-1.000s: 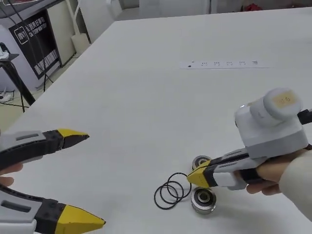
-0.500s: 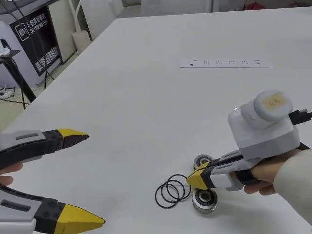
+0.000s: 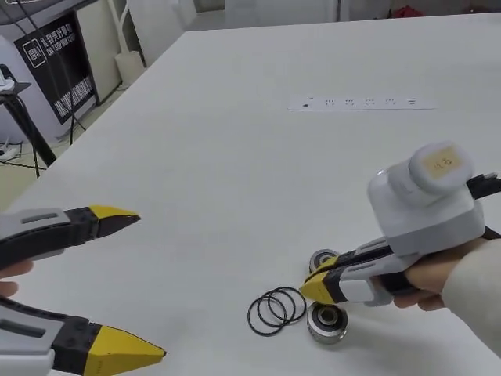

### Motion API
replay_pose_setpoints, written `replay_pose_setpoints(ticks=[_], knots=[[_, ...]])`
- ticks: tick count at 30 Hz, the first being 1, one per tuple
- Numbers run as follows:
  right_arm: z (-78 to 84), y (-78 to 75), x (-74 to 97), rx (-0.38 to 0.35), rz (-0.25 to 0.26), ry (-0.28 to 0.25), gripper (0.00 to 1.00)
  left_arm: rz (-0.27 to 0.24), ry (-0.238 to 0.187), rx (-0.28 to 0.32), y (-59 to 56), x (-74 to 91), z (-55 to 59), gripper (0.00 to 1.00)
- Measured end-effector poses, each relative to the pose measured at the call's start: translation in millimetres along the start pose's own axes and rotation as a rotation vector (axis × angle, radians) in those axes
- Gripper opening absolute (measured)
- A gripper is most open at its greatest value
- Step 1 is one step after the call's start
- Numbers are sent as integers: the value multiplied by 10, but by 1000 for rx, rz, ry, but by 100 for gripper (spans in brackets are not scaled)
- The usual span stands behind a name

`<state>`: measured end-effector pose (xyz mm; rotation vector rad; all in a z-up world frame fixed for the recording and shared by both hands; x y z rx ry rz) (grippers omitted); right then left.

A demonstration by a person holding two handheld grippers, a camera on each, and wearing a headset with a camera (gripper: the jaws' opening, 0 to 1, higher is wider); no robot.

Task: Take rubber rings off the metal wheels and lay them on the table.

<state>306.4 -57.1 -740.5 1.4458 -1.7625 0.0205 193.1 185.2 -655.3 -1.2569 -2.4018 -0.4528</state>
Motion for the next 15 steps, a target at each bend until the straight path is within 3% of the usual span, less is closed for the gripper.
replay_pose_setpoints(ticks=[15], knots=[[-199, 13, 350, 19, 28, -133, 14, -17, -5, -17, 91, 49, -66, 96]])
Point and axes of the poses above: the centre of the closed fingertips' face, and the gripper's own axes: x roughly backward along the fingers, y roughly to its left, z roughly out of its underside, the point moved 9 cm from there along x, roughly backward along the fingers, and after that the axes turned 9 degrees about -x, right-handed, at the moved point
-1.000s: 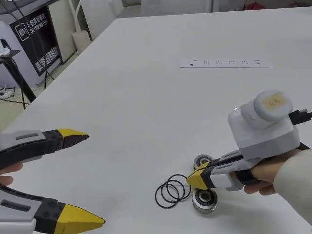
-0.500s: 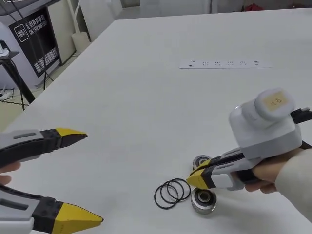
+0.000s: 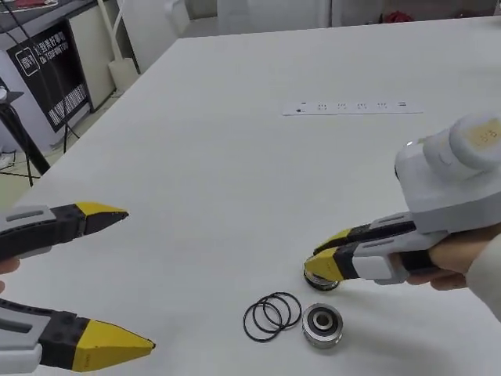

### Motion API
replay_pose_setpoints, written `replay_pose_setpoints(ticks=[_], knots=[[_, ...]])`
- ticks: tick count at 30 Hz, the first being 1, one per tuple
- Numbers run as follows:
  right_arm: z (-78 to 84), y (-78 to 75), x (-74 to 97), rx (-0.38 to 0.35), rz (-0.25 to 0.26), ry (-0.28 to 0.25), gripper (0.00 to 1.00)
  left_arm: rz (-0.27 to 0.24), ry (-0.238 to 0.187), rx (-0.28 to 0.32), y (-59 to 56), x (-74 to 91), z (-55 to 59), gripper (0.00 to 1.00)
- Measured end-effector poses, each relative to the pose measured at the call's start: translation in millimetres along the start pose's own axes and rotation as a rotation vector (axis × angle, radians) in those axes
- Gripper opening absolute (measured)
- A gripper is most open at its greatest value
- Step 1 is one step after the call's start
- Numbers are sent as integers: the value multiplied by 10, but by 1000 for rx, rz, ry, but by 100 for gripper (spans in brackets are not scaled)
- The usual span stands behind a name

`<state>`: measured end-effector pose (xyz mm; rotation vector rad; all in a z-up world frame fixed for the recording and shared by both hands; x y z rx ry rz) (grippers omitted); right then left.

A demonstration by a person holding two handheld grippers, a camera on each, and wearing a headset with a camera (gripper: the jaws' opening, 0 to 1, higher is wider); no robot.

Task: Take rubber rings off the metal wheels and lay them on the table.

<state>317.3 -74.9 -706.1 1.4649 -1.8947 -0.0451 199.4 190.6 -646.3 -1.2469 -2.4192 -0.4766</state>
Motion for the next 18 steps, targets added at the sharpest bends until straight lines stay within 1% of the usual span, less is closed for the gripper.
replay_pose_setpoints(ticks=[3, 6, 10, 13, 15, 18], knots=[[-31, -24, 82, 18, 8, -23, 15, -1, 1, -6, 11, 2, -24, 96], [-42, -62, 138, 17, 21, -40, 19, -8, 3, -21, 32, -3, -50, 93], [-37, -109, 240, 19, 34, -72, 22, -20, -12, -37, 73, 2, -90, 90], [-6, -154, 282, 31, 45, -81, 24, -21, -16, -47, 100, 5, -112, 89], [28, -186, 302, 39, 58, -88, 28, -24, -15, -64, 119, 5, -132, 86], [87, -217, 329, 38, 61, -102, 29, -30, -23, -80, 142, -11, -201, 85]])
Point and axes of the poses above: the centre of the closed fingertips' face, and the gripper's own axes: x roughly backward along the fingers, y roughly to its left, z roughly out of its underside, the point moved 9 cm from there along x, roughly backward along the fingers, and after that the axes turned 9 degrees about -x, right-handed, at the moved point
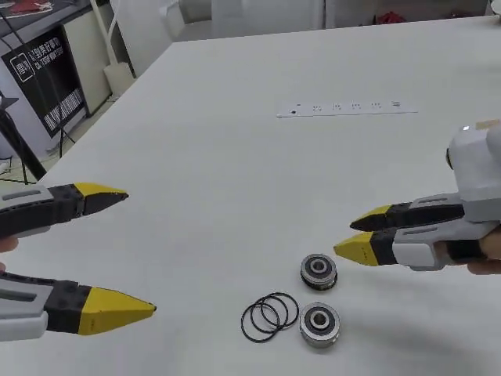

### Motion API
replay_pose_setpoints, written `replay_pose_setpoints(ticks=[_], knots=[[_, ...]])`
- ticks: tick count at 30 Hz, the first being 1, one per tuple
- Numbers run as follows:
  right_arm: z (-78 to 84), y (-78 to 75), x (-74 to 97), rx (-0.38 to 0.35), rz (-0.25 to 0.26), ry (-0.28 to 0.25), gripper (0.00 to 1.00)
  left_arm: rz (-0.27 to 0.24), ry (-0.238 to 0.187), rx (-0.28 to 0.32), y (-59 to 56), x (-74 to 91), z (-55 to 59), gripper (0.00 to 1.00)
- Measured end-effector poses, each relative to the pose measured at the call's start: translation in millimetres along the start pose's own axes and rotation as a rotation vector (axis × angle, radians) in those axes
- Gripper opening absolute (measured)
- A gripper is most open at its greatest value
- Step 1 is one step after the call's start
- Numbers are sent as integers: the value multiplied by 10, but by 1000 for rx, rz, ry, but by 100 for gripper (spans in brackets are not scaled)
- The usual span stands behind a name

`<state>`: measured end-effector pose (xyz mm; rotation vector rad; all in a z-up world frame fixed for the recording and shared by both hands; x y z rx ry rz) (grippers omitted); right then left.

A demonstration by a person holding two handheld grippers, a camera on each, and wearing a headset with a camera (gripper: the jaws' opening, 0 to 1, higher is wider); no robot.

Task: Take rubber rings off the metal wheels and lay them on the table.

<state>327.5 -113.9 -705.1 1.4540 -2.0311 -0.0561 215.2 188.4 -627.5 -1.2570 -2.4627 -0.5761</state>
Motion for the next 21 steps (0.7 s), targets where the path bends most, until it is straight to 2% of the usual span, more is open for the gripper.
replay_pose_setpoints(ticks=[6, 9, 17, 21], knots=[[123, -23, -3, 0, 1, 3, 30, -10, -18, -36, 70, -55, -128, 83], [174, -26, -14, 10, 0, 3, 31, -20, -8, -61, 119, -106, -175, 80], [275, -25, -53, 33, -6, 13, 33, 12, -37, -105, 184, -308, -365, 79], [296, -34, -68, 35, -9, 13, 33, 30, -35, -123, 205, -419, -416, 77]])
Point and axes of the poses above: the centre of the closed fingertips' face, and the gripper's own axes: x roughly backward along the fingers, y roughly to its left, z roughly out of its underside, the point moved 9 cm from there along x, roughly backward along the fingers, and after that the axes turned 9 degrees about -x, right-handed, at the moved point
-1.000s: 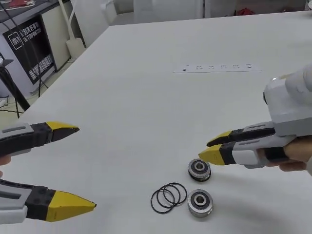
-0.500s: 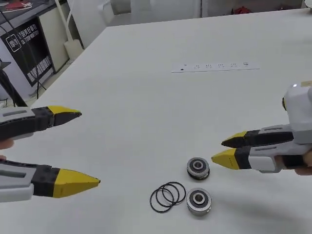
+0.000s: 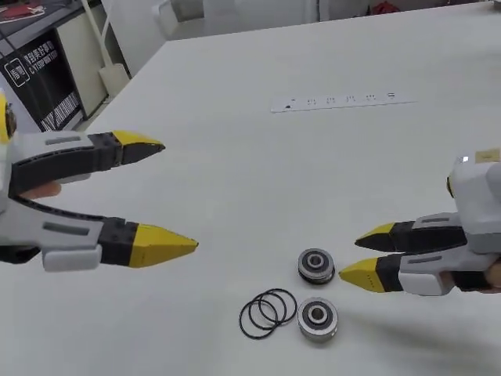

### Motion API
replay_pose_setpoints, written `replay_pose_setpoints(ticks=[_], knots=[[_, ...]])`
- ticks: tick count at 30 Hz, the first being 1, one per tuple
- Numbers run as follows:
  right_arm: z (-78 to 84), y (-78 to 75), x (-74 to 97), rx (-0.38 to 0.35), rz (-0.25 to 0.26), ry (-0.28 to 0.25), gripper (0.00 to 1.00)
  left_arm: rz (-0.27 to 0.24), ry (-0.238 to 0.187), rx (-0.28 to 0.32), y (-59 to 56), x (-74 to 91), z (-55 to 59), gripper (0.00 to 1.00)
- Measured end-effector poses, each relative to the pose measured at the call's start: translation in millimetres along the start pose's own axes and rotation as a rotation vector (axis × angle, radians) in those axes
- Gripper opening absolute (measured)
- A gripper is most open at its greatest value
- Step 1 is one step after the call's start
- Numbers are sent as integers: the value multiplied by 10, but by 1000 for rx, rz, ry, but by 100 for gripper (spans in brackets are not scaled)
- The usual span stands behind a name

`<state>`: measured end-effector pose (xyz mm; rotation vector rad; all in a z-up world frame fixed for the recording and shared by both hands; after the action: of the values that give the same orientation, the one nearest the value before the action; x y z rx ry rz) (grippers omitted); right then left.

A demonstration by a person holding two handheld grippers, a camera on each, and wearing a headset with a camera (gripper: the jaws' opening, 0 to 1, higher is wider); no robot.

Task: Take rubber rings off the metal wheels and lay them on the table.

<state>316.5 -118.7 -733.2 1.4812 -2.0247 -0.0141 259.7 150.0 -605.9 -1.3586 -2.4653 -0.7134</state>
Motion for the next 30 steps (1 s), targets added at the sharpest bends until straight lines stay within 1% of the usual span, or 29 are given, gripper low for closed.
replay_pose_setpoints(ticks=[4, 7, 10, 11, 12, 17, 19, 22, 25, 27, 30], knots=[[17, -2, -25, -4, -3, -3, 33, 37, -7, -19, 7, -149, -43, 76], [28, 4, -48, 1, -7, -2, 33, 59, -14, -32, 16, -258, -58, 72], [39, 8, -70, 6, -8, -3, 33, 73, -17, -42, 33, -360, -65, 69], [41, 9, -76, 7, -9, -4, 33, 79, -19, -45, 3, -424, -97, 68], [44, 11, -82, 6, -10, -4, 33, 82, -22, -44, -1, -457, -105, 68], [63, 15, -122, 6, -16, -5, 32, 107, -33, -56, 5, -638, -120, 64], [67, 12, -132, 4, -17, -4, 32, 116, -40, -52, 6, -717, -122, 62], [69, 3, -146, 6, -18, -7, 31, 140, -44, -53, -13, -824, -113, 60], [67, -4, -157, 7, -19, -8, 31, 157, -32, -59, -25, -934, -70, 57], [64, -12, -169, 8, -21, -9, 30, 177, -26, -55, -50, -1024, -33, 55], [72, -22, -194, 7, -26, -7, 30, 196, -24, -59, -93, -1122, 12, 49]])
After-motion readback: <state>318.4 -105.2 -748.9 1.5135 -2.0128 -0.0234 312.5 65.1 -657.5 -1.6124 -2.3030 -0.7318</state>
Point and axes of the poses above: the centre of the closed fingertips' face, and the gripper's own axes: x roughly backward along the fingers, y roughly to its left, z roughly out of its underside, the point moved 9 cm from there along x, roughly backward along the fingers, and after that the axes turned 9 degrees about -x, right-handed, at the moved point
